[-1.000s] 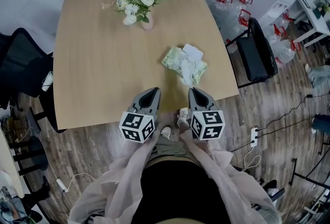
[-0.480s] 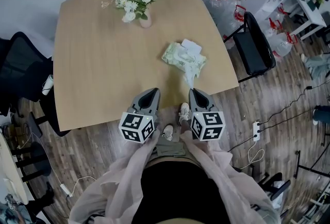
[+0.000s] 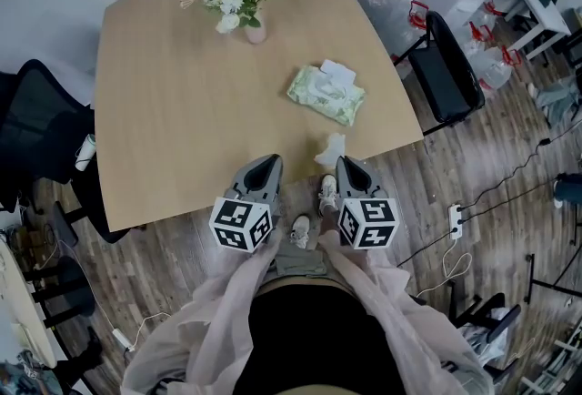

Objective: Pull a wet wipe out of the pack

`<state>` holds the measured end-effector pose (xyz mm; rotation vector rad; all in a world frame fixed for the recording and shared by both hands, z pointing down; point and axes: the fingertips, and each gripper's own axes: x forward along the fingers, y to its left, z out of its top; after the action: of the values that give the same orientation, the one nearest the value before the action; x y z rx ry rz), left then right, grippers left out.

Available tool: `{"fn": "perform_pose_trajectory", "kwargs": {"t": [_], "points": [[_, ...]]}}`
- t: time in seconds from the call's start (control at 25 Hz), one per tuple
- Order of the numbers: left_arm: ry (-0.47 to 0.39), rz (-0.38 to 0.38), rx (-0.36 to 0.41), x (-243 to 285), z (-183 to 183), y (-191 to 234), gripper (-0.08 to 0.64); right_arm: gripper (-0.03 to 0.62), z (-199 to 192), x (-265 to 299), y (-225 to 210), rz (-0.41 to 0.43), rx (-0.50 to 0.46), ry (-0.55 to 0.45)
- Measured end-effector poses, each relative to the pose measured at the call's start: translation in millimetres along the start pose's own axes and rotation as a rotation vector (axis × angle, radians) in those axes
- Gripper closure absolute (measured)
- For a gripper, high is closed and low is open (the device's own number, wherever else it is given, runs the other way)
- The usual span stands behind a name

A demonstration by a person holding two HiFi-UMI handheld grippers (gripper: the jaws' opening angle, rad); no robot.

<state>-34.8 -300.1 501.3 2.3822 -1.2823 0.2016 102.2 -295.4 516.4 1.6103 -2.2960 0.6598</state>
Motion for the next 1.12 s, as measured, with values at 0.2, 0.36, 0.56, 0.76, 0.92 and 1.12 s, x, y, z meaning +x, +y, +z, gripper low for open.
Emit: {"fn": "perform_pose_trajectory", "kwargs": {"t": [0.2, 0.36, 0.56, 0.76, 0.92, 1.12], "points": [[-0.006, -0.004, 0.0, -3, 3, 0, 0.549, 0.58, 5, -4, -6, -0.028, 0.005, -0.016], [-0.013, 0.0, -0.002, -5, 4, 0, 0.549, 0.58, 7, -7, -13, -0.046, 0.004, -0.024], [-0.017, 0.01, 0.0, -8, 4, 4, 0.549, 0.581, 10, -10, -23, -0.063, -0.005, -0.033], [-0.012, 0.012, 0.008, -7, 5, 6, 0.549, 0.581, 15, -16, -33, -0.068, -0.014, -0.04], [-0.009, 0.003, 0.034, -4, 7, 0, 0.548, 0.581, 23, -24, -39, -0.07, -0.018, -0.054], [0.0, -0.022, 0.088, 1, 9, -13, 0.549, 0.581, 31, -30, -44, -0.06, -0.039, -0.055]]}}
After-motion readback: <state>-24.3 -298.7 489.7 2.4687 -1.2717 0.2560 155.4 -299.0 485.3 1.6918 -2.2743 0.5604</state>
